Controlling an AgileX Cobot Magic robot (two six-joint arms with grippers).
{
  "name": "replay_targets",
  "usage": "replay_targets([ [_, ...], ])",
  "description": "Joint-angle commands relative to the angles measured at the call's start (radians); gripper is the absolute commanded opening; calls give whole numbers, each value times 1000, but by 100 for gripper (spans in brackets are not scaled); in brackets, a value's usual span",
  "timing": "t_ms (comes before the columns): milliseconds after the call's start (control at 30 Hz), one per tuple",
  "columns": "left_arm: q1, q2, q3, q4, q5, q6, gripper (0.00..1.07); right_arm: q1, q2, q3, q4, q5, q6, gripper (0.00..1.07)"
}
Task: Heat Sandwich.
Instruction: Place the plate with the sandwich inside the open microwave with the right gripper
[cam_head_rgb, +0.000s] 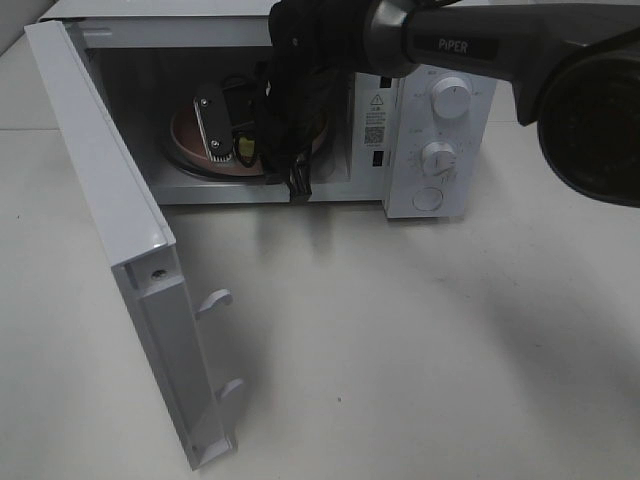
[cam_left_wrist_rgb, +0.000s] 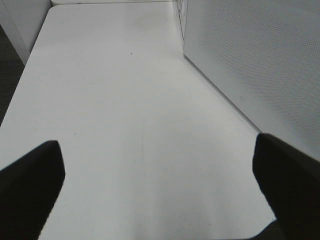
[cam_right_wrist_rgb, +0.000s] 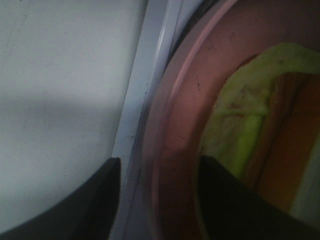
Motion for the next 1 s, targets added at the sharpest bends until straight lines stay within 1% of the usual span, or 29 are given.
replay_targets([
  [33, 2, -17, 1, 0, -5, -4, 98, -2, 0, -5, -17, -5, 44, 66],
  [133, 2, -17, 1, 0, -5, -4, 98, -2, -4, -3, -17, -4, 88, 74],
  [167, 2, -17, 1, 0, -5, -4, 98, -2, -14, 13, -17, -6, 102, 77],
  [800, 2, -17, 1, 0, -5, -4, 98, -2, -76, 136, -18, -83, 114, 76],
  [900, 2, -17, 1, 0, -5, -4, 98, -2, -122, 201, -19, -132, 120, 76],
  [967, 2, -17, 1, 0, -5, -4, 98, -2, -132, 215, -20, -145, 125, 76],
  [1000, 2, -17, 1, 0, -5, -4, 98, -2, -152, 248, -25, -160, 132, 76],
])
